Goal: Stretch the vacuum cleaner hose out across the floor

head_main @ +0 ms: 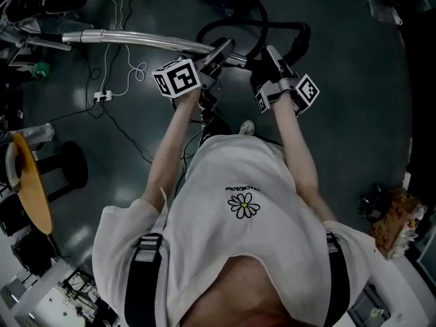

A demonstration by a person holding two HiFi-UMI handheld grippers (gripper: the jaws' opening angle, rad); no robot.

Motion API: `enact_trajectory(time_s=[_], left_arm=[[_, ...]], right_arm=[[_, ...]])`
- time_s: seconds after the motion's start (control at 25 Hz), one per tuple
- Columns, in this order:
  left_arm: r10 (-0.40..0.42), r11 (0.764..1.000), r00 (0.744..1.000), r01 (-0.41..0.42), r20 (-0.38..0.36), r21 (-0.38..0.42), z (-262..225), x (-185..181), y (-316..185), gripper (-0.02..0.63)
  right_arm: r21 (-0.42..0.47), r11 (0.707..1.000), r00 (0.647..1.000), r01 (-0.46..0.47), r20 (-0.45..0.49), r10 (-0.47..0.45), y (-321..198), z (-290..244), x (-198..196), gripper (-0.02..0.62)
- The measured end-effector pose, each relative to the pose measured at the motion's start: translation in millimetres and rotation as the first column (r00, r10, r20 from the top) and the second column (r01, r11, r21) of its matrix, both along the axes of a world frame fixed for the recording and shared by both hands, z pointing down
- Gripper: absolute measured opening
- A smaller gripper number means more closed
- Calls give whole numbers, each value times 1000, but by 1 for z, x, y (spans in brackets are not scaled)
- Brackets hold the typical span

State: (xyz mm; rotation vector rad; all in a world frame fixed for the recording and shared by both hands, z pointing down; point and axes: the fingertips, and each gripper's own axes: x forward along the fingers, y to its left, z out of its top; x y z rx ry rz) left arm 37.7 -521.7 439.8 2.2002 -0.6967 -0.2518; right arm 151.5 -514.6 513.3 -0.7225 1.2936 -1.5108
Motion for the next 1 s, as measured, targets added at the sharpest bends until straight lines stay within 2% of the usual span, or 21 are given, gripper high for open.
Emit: enact_trajectory(time_s=[0.08, 0.24, 0.36, 0.44, 0.48, 0.52, 0.56, 0.6, 0.64, 0.68, 0.72, 0.76, 0.8, 0.84, 0.88, 0.92, 0.96, 1.0], left_arm=[[11, 999, 998, -13, -62, -29, 2, 2, 9, 152], [-54, 997, 986, 44, -157, -67, 5, 0, 19, 169], [-71, 995, 979, 55, -189, -87, 4, -1, 26, 183], [-30, 996, 984, 15, -174, -84, 6, 1, 32, 192], [38, 997, 991, -47, -125, -65, 10, 5, 41, 201], [153, 988, 988, -154, -20, -23, 19, 11, 57, 212], [289, 954, 945, -298, 151, 43, 29, 15, 80, 210], [380, 889, 854, -444, 356, 115, 40, 14, 104, 210], [387, 824, 758, -540, 524, 173, 48, 7, 120, 212], [339, 799, 720, -560, 605, 219, 52, -4, 125, 210], [281, 819, 749, -513, 600, 256, 49, -17, 120, 210], [227, 859, 810, -428, 541, 281, 42, -28, 109, 210], [175, 891, 864, -343, 473, 296, 34, -38, 98, 210], [128, 906, 892, -283, 434, 315, 26, -44, 88, 210], [87, 904, 894, -256, 439, 342, 21, -48, 81, 210], [48, 890, 879, -253, 475, 380, 16, -52, 74, 210], [1, 867, 855, -259, 519, 425, 11, -55, 67, 210], [-57, 839, 832, -259, 552, 478, 3, -58, 60, 210]], right_arm=[[26, 999, 999, -28, -36, 29, -7, -10, 11, 98], [47, 993, 993, -105, -56, 107, -18, -31, 23, 92], [71, 985, 986, -157, -48, 160, -20, -44, 26, 91], [82, 981, 983, -176, -37, 180, -18, -47, 26, 87], [83, 979, 981, -189, -28, 191, -18, -48, 28, 87], [83, 976, 978, -204, -24, 206, -19, -49, 34, 86], [85, 973, 975, -216, -36, 220, -23, -50, 44, 83], [91, 971, 971, -219, -74, 226, -28, -52, 56, 83], [106, 971, 964, -212, -143, 226, -33, -56, 69, 83], [129, 972, 946, -194, -237, 220, -37, -64, 78, 80], [157, 974, 914, -161, -349, 208, -40, -74, 81, 77], [188, 976, 861, -109, -473, 187, -42, -83, 80, 74], [218, 975, 786, -34, -597, 161, -43, -90, 74, 72], [234, 970, 689, 62, -713, 128, -42, -95, 64, 72], [232, 957, 575, 174, -813, 92, -40, -100, 49, 72], [206, 932, 442, 297, -895, 57, -36, -102, 29, 72], [155, 894, 287, 420, -957, 31, -30, -102, 7, 72], [77, 841, 108, 535, -994, 22, -22, -98, -14, 72]])
